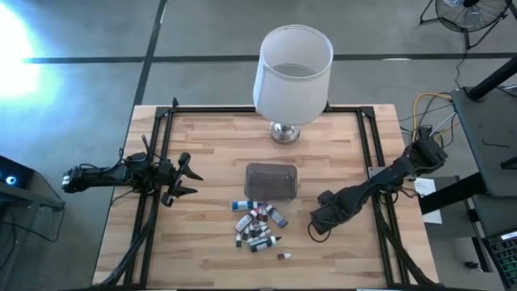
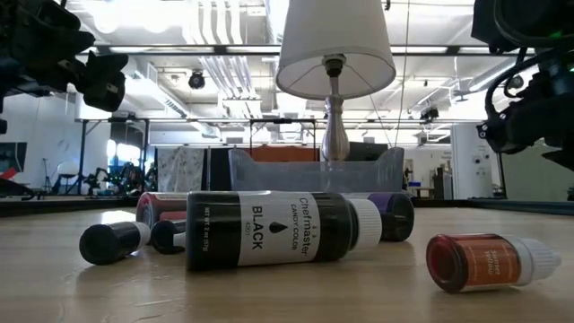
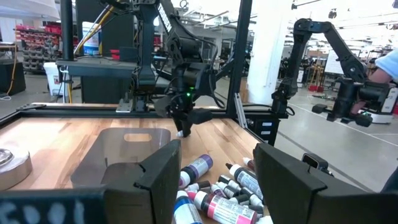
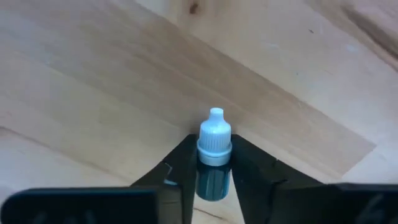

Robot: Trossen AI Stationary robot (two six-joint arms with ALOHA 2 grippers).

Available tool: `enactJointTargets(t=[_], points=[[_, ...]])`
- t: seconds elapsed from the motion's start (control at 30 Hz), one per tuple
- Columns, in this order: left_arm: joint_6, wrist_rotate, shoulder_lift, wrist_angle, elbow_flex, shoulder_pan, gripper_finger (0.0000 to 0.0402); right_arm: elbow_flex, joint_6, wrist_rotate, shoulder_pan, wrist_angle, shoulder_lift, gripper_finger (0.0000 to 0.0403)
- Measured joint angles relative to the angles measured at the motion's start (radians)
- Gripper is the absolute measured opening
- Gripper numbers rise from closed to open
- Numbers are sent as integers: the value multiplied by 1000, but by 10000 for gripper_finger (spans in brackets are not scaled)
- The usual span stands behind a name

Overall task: Pick & Place food coloring
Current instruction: Put the small blue food coloring into the black bin, then put the small orange food coloring into the black bin

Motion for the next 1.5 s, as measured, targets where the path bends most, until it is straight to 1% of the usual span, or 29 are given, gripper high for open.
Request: enactJointTargets(t=[0.1,0.27,0.43,0.47,0.5,0.53,0.57,0.63,0.7,0.77,0.9,1.03,1.1,1.17,1.23,1.33,1.4,1.43,1.47,1.5], points=[[0,0,0,0,0,0,179,4,3,84,-1,13,-14,58],[0,0,0,0,0,0,179,32,-13,248,-21,97,-89,64],[0,0,0,0,0,0,179,109,-67,548,-63,130,-203,66],[0,0,0,0,0,0,179,127,-101,598,-74,137,-222,67],[0,0,0,0,0,0,179,145,-151,626,-89,152,-234,67],[0,0,0,0,0,0,179,164,-219,628,-108,180,-241,67],[0,0,0,0,0,0,179,179,-291,602,-133,207,-242,67],[0,0,0,0,0,0,179,204,-411,507,-188,263,-228,69],[0,0,0,0,0,0,179,231,-478,430,-238,292,-198,78],[0,0,0,0,0,0,179,258,-510,394,-278,277,-164,95],[0,0,1,0,0,0,179,297,-553,371,-313,250,-121,152],[0,0,3,0,0,0,179,341,-597,354,-313,209,-104,214],[0,0,3,0,0,0,179,371,-646,381,-306,154,-104,240],[4,-7,4,1,0,0,179,404,-721,441,-286,112,-104,258],[7,-57,6,2,-1,0,179,437,-769,498,-260,61,-106,268],[6,-130,6,1,-1,1,179,455,-768,495,-240,-18,-108,272],[-9,-181,8,21,-1,0,179,447,-739,444,-235,-40,-107,271],[-48,-192,8,29,-1,1,179,439,-719,405,-235,-44,-107,268],[-119,-195,8,42,-1,0,179,428,-695,357,-235,-50,-107,266],[-229,-187,8,60,-1,-1,179,414,-668,304,-235,-57,-105,263]])
